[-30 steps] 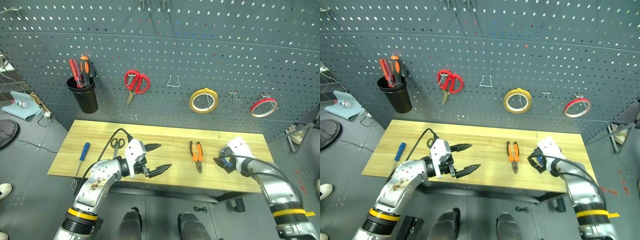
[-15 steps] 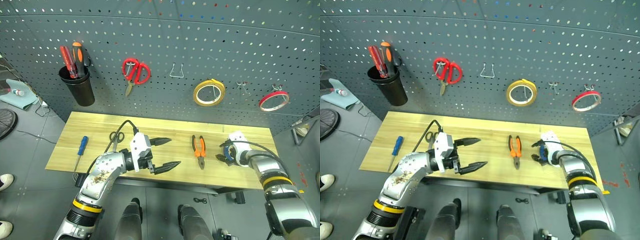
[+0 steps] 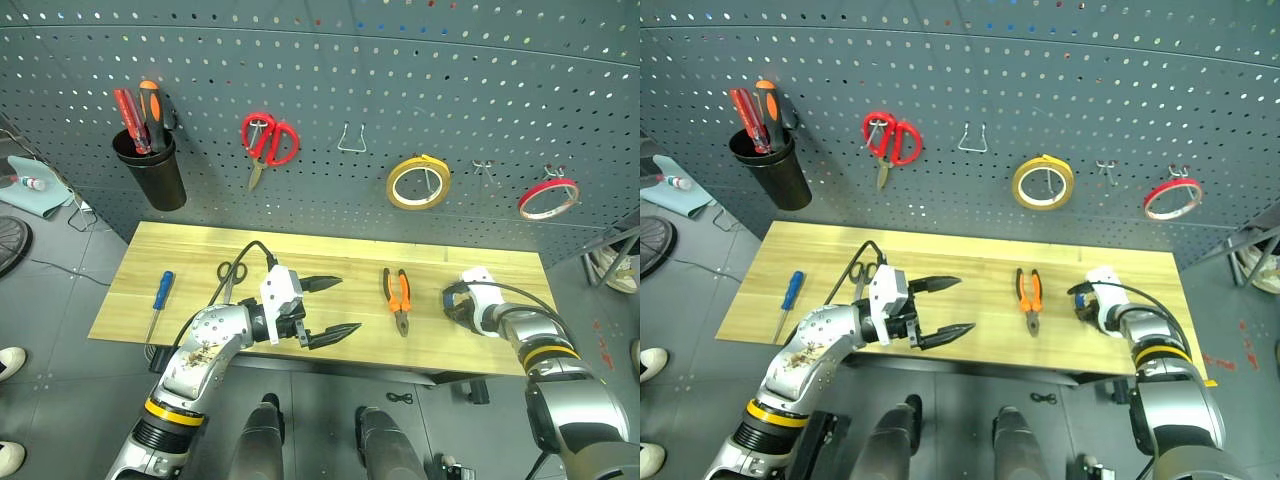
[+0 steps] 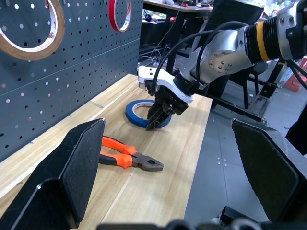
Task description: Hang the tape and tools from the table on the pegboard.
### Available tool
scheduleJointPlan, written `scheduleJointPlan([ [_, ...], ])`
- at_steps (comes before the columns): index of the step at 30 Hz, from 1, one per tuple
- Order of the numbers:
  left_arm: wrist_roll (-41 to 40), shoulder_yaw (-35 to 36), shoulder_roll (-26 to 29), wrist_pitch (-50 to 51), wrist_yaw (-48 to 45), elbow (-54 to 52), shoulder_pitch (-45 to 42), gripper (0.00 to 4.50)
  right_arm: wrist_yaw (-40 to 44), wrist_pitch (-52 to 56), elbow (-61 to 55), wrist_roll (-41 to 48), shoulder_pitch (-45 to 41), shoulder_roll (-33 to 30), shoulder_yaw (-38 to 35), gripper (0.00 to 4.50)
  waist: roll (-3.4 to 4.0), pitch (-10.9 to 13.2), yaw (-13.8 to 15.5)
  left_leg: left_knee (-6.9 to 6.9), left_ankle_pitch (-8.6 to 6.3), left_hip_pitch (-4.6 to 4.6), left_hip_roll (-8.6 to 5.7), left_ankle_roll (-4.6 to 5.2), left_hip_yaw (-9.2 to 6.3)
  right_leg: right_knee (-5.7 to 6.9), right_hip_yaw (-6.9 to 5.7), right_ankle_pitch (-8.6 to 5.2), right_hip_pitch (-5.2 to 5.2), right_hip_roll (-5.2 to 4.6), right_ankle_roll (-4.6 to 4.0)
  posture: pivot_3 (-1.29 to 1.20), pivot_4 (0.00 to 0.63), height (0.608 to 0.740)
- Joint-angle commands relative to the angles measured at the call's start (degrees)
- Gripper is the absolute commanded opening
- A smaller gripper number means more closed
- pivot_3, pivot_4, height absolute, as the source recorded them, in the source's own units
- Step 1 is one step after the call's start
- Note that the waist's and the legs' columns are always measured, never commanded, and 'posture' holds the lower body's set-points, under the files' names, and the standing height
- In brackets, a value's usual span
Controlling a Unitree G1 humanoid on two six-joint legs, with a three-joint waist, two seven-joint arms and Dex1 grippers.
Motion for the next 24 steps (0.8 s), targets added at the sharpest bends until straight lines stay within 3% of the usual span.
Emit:
scheduleJointPlan([
  [1, -1.9, -0.2, -1.0, 0.9, 0.6, -3.0, -0.2, 4.5, -0.2, -2.7, -1.6, -1.7, 2.2, -1.3, 0.7, 0.45, 0.0, 0.0, 0.0, 0.0, 0.0, 0.0, 0.0, 0.0, 0.0, 0.0, 0.0, 0.0, 0.0, 0.0, 0.0, 0.12, 0.273, 0.74],
  [4, -4.6, 0.4, -1.5, 4.6, 1.0, -4.2, -1.0, 4.5, -0.3, -4.7, -14.3, -3.0, 7.5, -4.1, 0.9, 0.45, 0.01, 0.0, 0.2, 0.0, 0.0, -0.02, -0.01, 0.0, 0.0, 0.02, 0.0, 0.0, -0.01, 0.0, 0.01, 0.12, 0.27, 0.74],
  [10, -11.3, 3.2, -2.0, 12.4, 2.9, -6.9, -4.7, 4.5, -5.6, -1.4, -60.6, -6.6, 29.4, -10.2, -5.6, 0.45, 0.26, 0.1, 0.8, 0.13, 0.0, -0.32, -0.16, 0.0, -0.15, 0.35, -0.01, -0.13, -0.28, -0.07, 0.18, 0.1, 0.259, 0.74],
  [14, -13.5, 4.8, -2.4, 14.0, 3.8, -6.6, -7.4, 4.5, -10.2, -1.8, -79.9, -13.2, 41.1, -11.0, -8.9, 0.45, 0.3, 0.0, 0.5, 0.36, 0.0, -0.28, -0.16, -0.02, -0.21, 0.55, -0.05, -0.19, -0.3, -0.05, 0.21, 0.08, 0.238, 0.74],
  [18, -14.7, 5.8, -3.7, 14.3, 4.7, -5.5, -10.5, 4.5, -14.5, -3.6, -88.0, -17.8, 43.1, -9.1, -8.7, 0.45, 0.29, 0.0, -0.1, 0.83, -0.01, -0.39, -0.21, -0.03, -0.21, 0.52, -0.04, -0.13, -0.17, -0.08, 0.24, 0.06, 0.215, 0.74],
  [24, -15.2, 6.9, -5.5, 14.6, 6.5, -3.8, -13.0, 4.5, -15.9, -7.3, -87.1, -20.6, 33.7, -8.7, -6.6, 0.45, 0.26, -0.1, -0.7, 1.04, 0.07, -0.53, -0.31, -0.12, -0.22, 0.47, 0.03, 0.14, -0.17, -0.14, 0.3, 0.04, 0.19, 0.74],
])
